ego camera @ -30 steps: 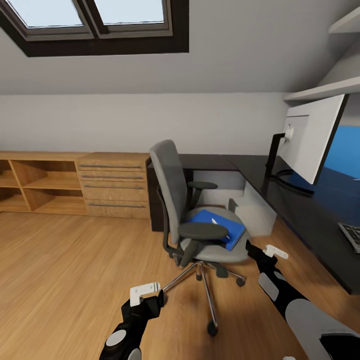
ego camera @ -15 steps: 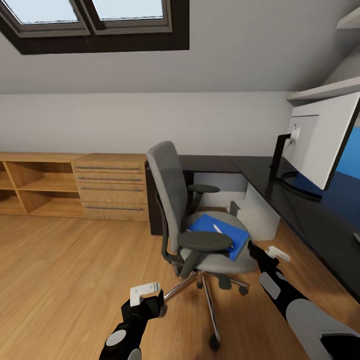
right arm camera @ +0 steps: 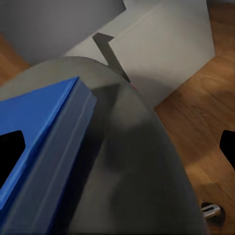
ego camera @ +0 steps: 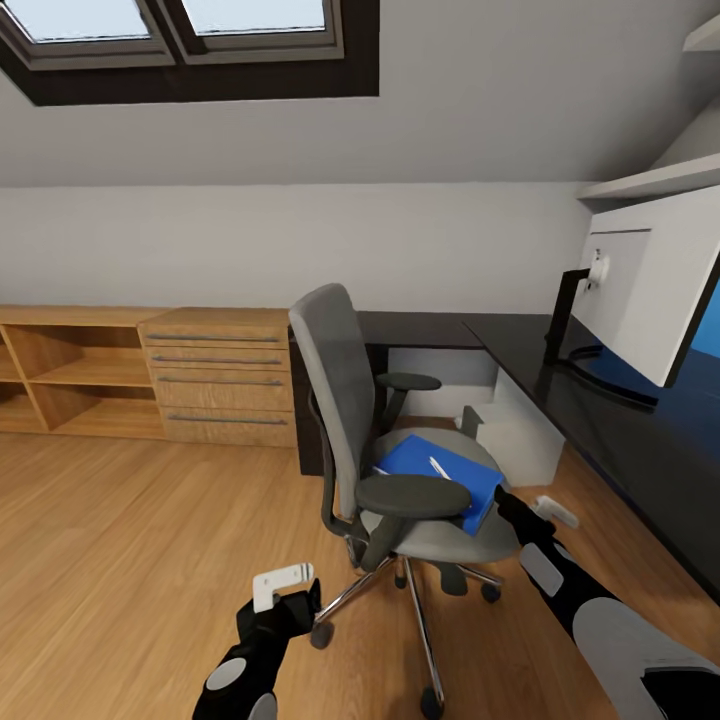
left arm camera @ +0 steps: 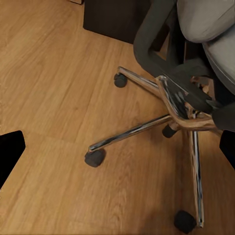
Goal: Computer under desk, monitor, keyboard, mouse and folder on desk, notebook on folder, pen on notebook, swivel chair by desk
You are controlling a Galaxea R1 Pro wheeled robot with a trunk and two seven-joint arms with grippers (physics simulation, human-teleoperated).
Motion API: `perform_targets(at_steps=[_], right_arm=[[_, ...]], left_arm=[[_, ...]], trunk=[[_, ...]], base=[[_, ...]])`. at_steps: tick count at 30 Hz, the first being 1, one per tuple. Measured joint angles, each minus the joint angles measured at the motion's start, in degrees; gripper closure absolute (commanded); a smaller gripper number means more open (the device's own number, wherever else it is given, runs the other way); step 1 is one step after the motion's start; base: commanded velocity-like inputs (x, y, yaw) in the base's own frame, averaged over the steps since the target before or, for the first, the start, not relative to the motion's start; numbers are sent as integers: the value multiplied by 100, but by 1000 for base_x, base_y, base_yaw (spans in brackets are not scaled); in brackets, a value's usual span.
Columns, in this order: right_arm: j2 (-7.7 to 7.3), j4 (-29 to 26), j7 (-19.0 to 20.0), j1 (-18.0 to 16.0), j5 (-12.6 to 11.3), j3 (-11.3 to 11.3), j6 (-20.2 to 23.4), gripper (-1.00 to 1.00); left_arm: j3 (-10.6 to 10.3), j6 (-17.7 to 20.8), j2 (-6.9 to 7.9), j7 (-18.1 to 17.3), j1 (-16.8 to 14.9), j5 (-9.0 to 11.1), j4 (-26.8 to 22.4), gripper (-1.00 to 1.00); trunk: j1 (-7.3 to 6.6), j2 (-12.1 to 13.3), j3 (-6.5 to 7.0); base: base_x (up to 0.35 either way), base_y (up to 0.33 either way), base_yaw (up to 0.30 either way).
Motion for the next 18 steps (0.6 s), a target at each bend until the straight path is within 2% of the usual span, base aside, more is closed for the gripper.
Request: perform_targets(at_steps=[5, 8, 11, 12, 13, 18], right_arm=[[-22, -2, 50, 0, -293, 4, 108, -100], [-96, -6, 114, 0, -487, 4, 287, -100], [-193, -16, 303, 1, -721, 5, 556, -100], [-194, -16, 306, 1, -724, 6, 560, -100], [-240, -13, 501, 1, -886, 5, 674, -100], [-286, -4, 630, 1, -1061, 6, 740, -100]], left_arm=[[60, -4, -2, -4, 0, 0, -1, -100], [90, -5, -2, -1, 0, 0, 0, -100], [145, -6, -4, 1, 0, 0, 0, -100], [146, -6, -4, 1, 0, 0, 0, -100], [183, -9, -8, 1, 0, -1, 0, -100], [204, -14, -10, 2, 0, 0, 0, -100]], trunk=[[0, 0, 0], [0, 0, 0], [0, 0, 0], [0, 0, 0], [0, 0, 0], [0, 0, 0]], base=[[5, 0, 0], [1, 0, 0], [0, 0, 0], [0, 0, 0], [0, 0, 0], [0, 0, 0]])
